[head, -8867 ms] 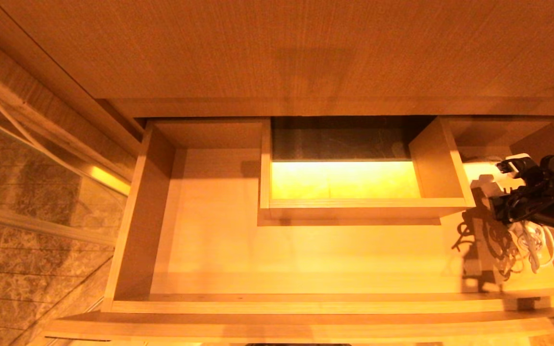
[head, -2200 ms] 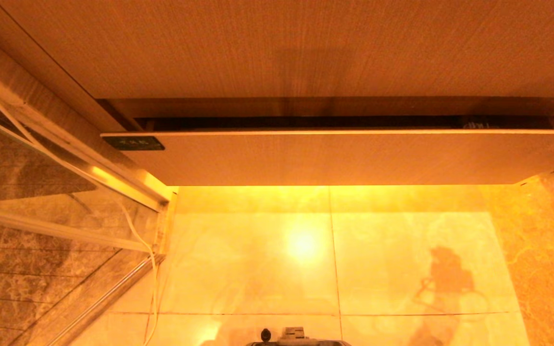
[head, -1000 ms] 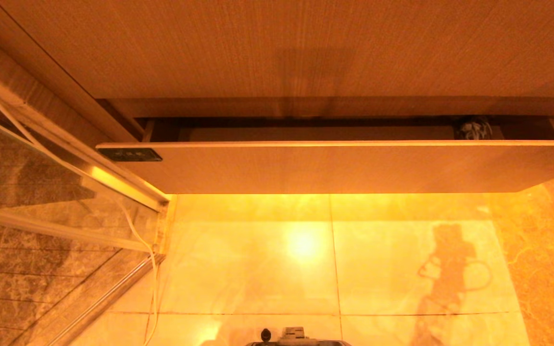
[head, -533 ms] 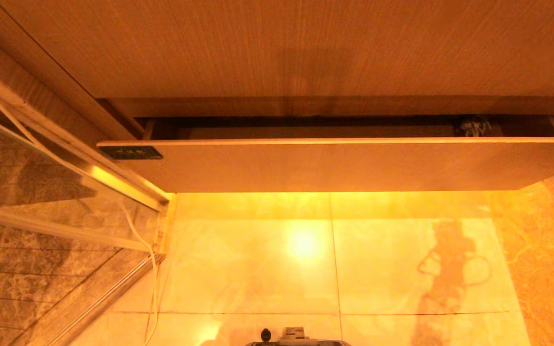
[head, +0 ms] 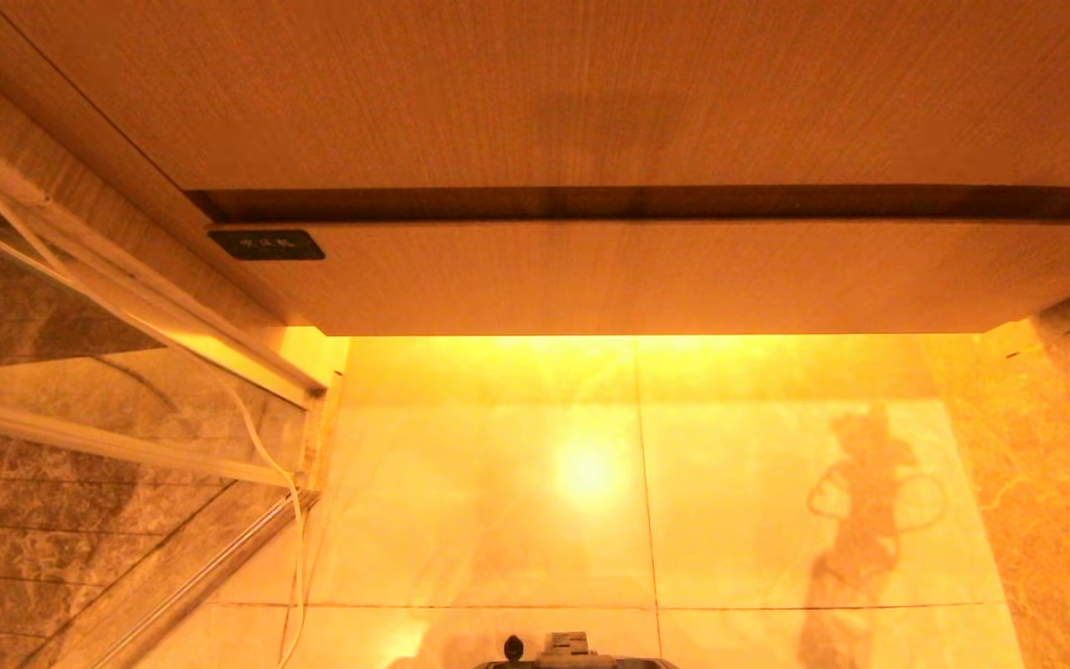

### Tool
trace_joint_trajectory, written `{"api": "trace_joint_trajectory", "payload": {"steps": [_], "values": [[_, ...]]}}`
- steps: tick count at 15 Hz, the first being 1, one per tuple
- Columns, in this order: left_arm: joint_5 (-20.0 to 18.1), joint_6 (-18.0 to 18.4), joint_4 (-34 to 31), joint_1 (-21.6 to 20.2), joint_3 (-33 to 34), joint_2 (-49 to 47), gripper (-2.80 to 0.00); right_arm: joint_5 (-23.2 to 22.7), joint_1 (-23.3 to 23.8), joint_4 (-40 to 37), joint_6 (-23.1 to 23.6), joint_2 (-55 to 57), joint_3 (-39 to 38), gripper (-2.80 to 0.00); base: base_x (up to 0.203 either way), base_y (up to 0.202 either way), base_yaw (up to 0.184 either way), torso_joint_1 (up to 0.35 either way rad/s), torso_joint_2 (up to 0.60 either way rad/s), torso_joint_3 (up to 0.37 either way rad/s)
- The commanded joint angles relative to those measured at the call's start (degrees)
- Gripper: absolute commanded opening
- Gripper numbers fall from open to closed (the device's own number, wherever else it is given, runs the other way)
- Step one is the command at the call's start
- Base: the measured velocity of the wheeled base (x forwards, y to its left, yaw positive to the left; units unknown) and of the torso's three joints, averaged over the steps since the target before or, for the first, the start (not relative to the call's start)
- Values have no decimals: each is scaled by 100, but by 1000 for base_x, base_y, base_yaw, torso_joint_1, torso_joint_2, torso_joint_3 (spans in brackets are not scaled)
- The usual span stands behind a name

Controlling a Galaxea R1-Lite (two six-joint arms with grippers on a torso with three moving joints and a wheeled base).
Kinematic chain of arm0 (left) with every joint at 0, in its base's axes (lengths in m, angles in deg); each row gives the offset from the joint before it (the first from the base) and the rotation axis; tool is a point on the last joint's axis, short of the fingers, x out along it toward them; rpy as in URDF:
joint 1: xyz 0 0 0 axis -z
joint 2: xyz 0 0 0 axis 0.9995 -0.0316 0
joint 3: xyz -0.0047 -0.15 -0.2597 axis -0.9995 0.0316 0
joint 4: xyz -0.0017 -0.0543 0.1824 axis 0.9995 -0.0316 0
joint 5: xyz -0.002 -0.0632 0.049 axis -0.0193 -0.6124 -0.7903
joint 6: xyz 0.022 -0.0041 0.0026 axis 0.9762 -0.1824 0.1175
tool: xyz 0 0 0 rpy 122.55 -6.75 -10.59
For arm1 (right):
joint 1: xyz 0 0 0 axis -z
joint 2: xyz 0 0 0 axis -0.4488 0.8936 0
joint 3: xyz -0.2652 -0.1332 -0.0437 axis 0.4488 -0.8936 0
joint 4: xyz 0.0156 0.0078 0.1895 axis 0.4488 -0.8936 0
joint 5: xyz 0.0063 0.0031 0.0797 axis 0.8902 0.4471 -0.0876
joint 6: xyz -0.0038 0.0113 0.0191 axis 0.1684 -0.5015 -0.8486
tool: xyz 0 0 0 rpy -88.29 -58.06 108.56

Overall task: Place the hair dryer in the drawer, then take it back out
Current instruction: Close the drawer

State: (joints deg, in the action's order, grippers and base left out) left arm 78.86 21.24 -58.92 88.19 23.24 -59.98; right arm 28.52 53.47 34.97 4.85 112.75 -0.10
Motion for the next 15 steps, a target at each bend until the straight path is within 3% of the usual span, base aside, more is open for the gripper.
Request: {"api": "trace_joint_trajectory", "payload": {"steps": [1,15], "values": [[0,3,1,0,9,0,-280,-2,0,31,7,102,87,-280,0,0,0,0,0,0],[0,-1,1,0,9,0,-280,7,-26,31,-19,325,565,-280,0,0,0,0,0,0]]}}
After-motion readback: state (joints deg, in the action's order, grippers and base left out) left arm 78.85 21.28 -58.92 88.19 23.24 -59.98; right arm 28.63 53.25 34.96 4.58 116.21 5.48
